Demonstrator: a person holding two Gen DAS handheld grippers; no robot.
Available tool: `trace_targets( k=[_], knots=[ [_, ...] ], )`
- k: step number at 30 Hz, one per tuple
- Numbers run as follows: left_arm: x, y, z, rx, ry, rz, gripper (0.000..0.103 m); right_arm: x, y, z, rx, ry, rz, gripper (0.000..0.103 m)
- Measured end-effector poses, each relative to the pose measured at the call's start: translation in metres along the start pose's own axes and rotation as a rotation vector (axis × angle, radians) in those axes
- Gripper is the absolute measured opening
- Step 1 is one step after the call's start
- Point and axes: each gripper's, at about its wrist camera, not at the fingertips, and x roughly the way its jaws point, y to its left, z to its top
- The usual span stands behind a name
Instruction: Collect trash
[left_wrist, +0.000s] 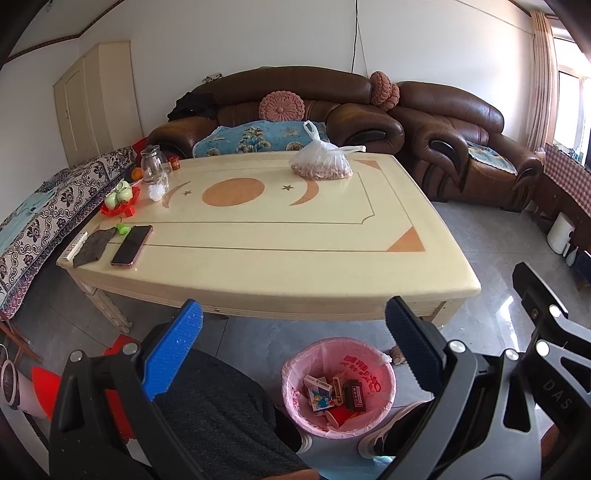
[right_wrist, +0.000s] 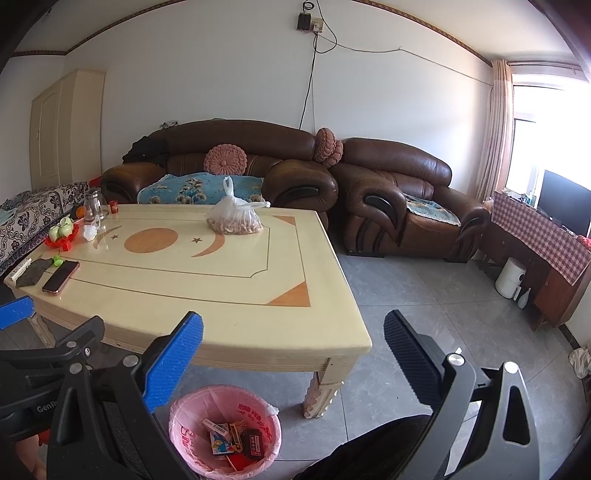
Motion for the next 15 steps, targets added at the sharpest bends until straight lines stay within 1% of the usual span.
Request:
trace_targets(
  k=[15],
  knots=[
    [-0.0012,0.0021,-0.0017,0.005,0.002,-0.004,0.097,0.0003,0.0001,-0.0003,0.001,0.0,0.001,0.096]
  ],
)
